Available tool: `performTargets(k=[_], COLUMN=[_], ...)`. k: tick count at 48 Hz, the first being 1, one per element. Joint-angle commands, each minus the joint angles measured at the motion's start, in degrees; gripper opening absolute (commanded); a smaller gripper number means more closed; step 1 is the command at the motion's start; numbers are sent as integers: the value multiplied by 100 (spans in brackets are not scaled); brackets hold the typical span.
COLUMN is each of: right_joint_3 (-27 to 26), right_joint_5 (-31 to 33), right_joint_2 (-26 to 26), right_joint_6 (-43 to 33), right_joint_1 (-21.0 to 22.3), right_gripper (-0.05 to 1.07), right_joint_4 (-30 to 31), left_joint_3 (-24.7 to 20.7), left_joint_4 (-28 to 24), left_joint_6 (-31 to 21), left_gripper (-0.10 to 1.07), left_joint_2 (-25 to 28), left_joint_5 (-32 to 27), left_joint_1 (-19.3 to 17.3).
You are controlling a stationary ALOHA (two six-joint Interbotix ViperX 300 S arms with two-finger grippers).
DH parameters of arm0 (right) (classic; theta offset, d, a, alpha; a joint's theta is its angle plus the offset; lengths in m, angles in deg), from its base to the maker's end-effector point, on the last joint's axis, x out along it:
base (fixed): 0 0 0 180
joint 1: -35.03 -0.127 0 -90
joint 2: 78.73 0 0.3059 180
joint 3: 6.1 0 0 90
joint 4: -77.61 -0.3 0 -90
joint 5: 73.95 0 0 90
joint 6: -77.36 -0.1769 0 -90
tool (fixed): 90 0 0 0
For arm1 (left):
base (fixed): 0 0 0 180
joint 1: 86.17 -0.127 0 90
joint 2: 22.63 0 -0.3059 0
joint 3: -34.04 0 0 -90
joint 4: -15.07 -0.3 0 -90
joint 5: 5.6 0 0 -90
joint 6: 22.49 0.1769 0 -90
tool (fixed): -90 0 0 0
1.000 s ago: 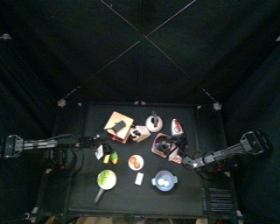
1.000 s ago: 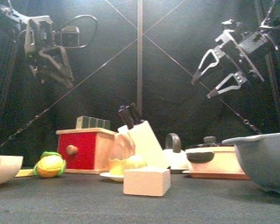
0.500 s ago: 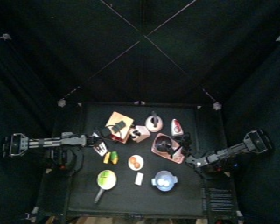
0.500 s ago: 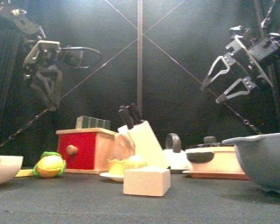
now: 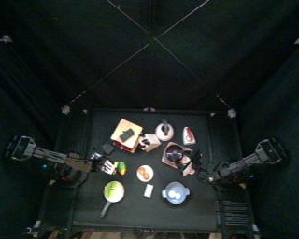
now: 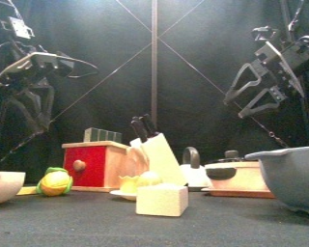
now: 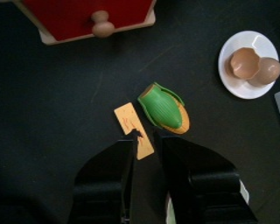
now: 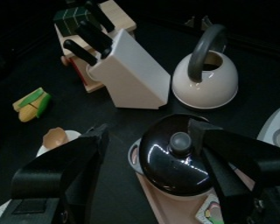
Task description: Grab egg block
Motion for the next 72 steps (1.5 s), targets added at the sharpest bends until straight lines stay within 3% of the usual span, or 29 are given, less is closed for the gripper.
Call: performTargets(k=[1, 18, 33, 72], right_joint_3=[-149, -123, -132, -158], right_joint_5=[44, 26, 18, 9], right_joint_2=[18, 308, 422, 431], right_joint_6=[-9, 44, 70, 53], right_joint_1=[-26, -26, -26, 35], right_gripper=[101, 101, 101, 101], right_joint_4=[18, -211, -308, -325], left_joint_3=[-88, -158, -237, -193], left_joint_4=[0, 554, 571, 606], left_joint_6=[-53, -79, -79, -123], left_gripper=[67, 85, 85, 85], left_joint_2=[211, 1072, 1696, 2171], left_joint_5=[0, 176, 413, 703], left_joint_1=[53, 70, 70, -123])
